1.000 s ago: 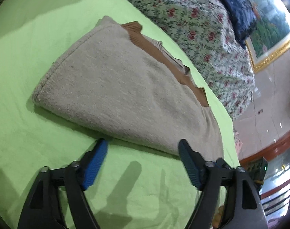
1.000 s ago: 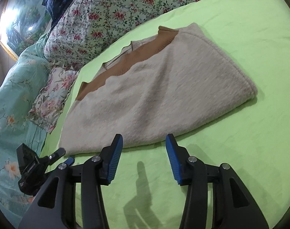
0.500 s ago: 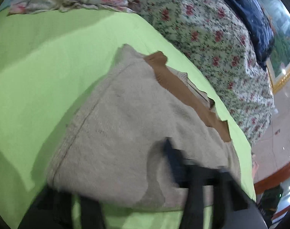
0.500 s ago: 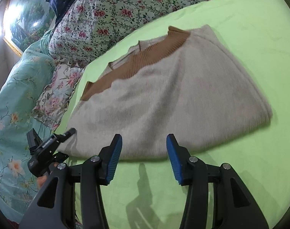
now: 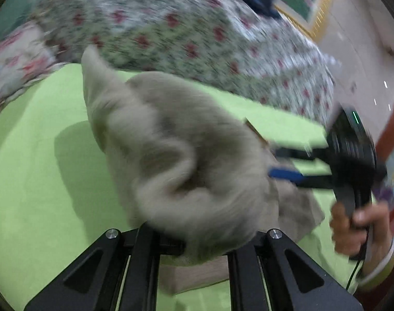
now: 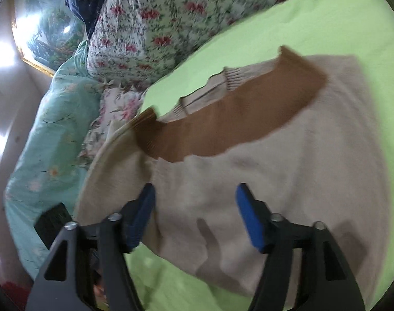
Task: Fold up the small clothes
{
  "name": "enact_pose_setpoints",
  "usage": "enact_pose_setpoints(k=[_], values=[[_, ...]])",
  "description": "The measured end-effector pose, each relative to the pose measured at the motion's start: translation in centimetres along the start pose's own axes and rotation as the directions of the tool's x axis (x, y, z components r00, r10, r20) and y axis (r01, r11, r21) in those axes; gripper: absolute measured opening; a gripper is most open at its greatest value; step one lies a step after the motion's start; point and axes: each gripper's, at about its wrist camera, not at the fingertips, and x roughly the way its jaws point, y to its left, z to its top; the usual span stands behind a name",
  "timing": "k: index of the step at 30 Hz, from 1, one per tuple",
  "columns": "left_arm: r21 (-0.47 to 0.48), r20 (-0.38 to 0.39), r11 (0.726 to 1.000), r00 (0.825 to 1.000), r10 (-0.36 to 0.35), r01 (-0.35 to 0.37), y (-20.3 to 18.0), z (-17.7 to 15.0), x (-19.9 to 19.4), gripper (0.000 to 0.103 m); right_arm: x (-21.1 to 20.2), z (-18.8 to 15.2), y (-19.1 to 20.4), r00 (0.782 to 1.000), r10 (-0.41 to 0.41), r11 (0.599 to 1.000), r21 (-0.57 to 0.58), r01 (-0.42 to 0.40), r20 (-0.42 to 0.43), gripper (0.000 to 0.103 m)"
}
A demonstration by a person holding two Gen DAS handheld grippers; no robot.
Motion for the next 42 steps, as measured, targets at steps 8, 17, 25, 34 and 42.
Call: enact_pose_setpoints(k=[8,17,25,34,42], values=[[0.102,-0.075,0.995,0.997,-0.004,0.011,-2.7,-1.1,3.5,0.008,7.4,4.3,2.1,0.976,0.141,0.99,-0.002,-0.143,-0.168,0.088],[0.114,-0.075,0.993,0.997,0.005,0.004,-2.4,-1.2,2.8,0.008,13.7,7.7,4.5,0.979,0.05,0.994,-0.085,-0.068,-0.198,0.019],[0.165,-0.064,0.981,0.993,-0.097,0.107,-6.7,-0.2,1.4,0.008,4.7,8.1,5.9,0.999,-0.002,0.974,-0.227,-0.007,-0.038,0.017],[0.182,-0.191,0.949,0.956,-0.224,0.259,-15.1,-1.6,7.6,0.009,-3.7,7.0,-3.3,0.972,-0.228,0.959,-0.156,0.235,0.065,0.016],[0.156,-0.235,0.956,0.95,-0.208,0.248,-15.3,-2.3,10.5,0.01,-3.5,6.5,-5.9,0.971,-0.224,0.953,-0.192,0.237,0.084,0.016]])
